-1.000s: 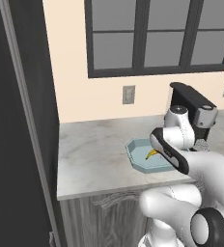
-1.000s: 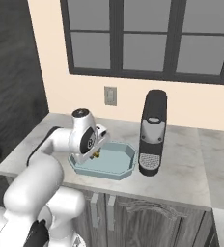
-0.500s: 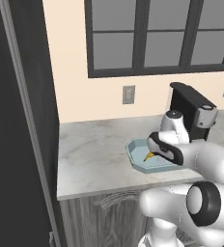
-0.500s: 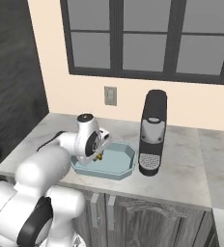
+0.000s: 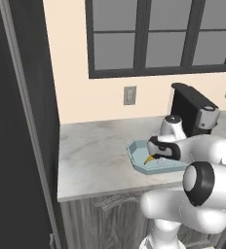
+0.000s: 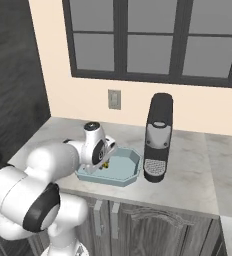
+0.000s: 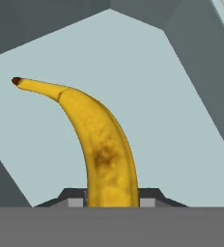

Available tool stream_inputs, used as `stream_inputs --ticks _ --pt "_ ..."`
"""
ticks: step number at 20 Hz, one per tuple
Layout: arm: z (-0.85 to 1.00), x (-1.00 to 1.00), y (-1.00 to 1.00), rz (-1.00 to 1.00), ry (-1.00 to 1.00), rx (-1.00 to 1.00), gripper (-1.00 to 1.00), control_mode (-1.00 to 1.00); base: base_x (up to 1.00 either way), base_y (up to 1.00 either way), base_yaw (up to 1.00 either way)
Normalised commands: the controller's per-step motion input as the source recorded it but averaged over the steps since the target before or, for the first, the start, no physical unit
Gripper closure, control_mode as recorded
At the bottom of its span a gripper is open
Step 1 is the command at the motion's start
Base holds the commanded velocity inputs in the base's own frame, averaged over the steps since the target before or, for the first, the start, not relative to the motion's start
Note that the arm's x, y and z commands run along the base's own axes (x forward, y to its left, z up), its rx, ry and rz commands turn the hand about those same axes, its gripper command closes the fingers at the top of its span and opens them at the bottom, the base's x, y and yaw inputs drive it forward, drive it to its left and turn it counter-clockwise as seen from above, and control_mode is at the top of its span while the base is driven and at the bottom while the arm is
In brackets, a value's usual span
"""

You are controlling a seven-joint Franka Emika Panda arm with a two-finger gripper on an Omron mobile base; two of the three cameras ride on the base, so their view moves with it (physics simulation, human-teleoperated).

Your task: Pick the apple and banana from the fridge and place them inside the tupperware on the counter.

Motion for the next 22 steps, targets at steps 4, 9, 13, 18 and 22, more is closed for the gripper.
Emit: stream_inputs --ticks 4,9,13,18,22 --pt "-0.27 0.14 -0.03 0.0 0.0 0.0 1.0 -1.0 0.0 0.0 0.0" --pt "-0.31 0.06 -0.02 0.0 0.0 0.0 -1.0 -1.0 0.0 0.0 0.0" --pt "-0.23 0.01 -0.04 0.0 0.0 0.0 -1.0 -1.0 0.0 0.0 0.0" --pt "0.04 -0.16 0.0 0.0 -0.01 0.0 -1.0 -1.0 0.0 0.0 0.0" --pt "0.26 -0.31 0.0 -0.02 0.0 0.0 -1.0 -1.0 0.0 0.0 0.0"
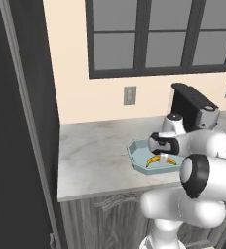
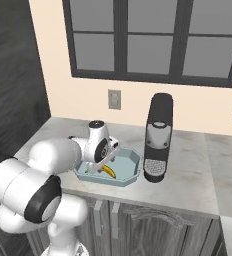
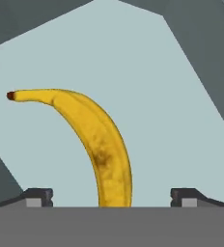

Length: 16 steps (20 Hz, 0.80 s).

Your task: Pick the apple and banana from the fridge and place them inside the tupperware on the counter.

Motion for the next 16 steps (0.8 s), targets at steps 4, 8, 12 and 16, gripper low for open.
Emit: stream_inputs --ticks 4,8,12,16 --pt "0.49 -0.44 0.02 -0.01 -0.01 0.0 -1.0 -1.0 0.0 0.0 0.0" --pt "0.69 -0.33 0.1 0.0 0.0 0.0 -1.0 -1.0 0.0 0.0 0.0" --pt "0.61 -0.47 0.22 -0.03 0.0 0.0 -1.0 -1.0 0.0 0.0 0.0" --pt "0.44 -0.62 0.26 -0.23 0.0 0.01 -1.0 -1.0 0.0 0.0 0.0"
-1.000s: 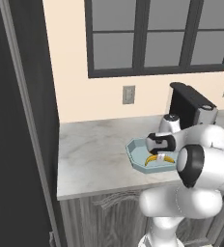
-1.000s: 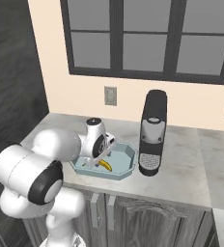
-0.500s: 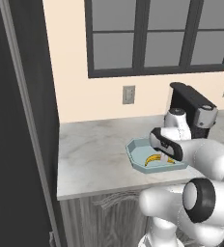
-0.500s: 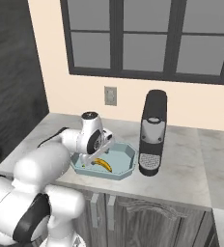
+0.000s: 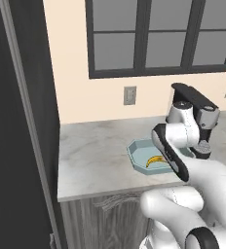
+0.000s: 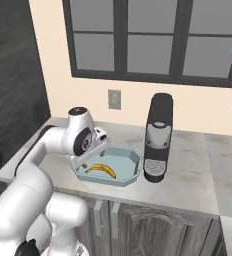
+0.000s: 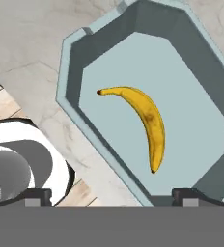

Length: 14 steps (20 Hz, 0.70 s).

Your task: Pick the apple and banana from the fridge and place them inside the tupperware on the counter.

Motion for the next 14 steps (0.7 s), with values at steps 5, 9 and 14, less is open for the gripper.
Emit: stream_inputs --ticks 5,9,14 --pt "0.46 -0.72 0.22 -0.37 0.0 0.09 -1.0 -1.0 0.0 0.0 0.0" --pt "0.38 -0.85 0.15 -0.38 -0.01 0.16 -1.0 -1.0 0.0 0.0 0.0" --pt "0.25 -1.0 0.12 -0.33 -0.3 0.17 -1.0 -1.0 0.0 0.0 0.0"
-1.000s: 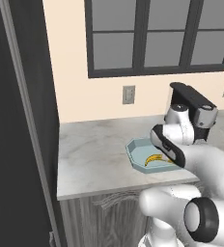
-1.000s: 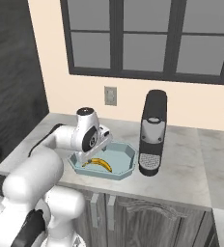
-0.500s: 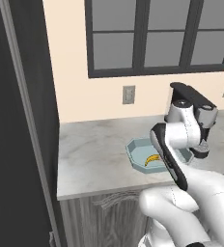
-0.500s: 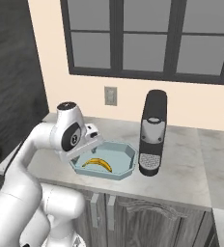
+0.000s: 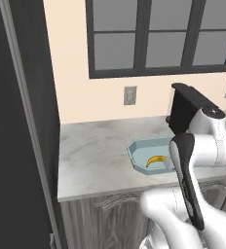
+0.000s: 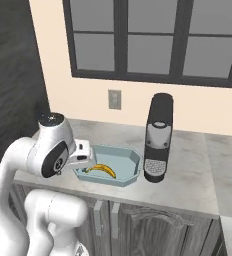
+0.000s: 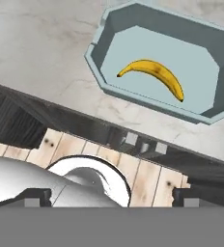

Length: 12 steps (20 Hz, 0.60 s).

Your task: Pick the apple and banana from the fridge and place them inside the tupperware on the counter.

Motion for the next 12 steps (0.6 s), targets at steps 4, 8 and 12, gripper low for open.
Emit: stream_inputs --ticks 4,8,12 --pt "0.51 -0.86 0.12 -0.3 -0.3 0.05 -1.0 -1.0 0.0 0.0 0.0" --pt "0.6 -0.67 0.12 -0.3 -0.24 0.0 -1.0 -1.0 0.0 0.0 0.0" --pt "0.09 -0.31 0.13 -0.12 0.0 0.0 -1.0 -1.0 0.0 0.0 0.0"
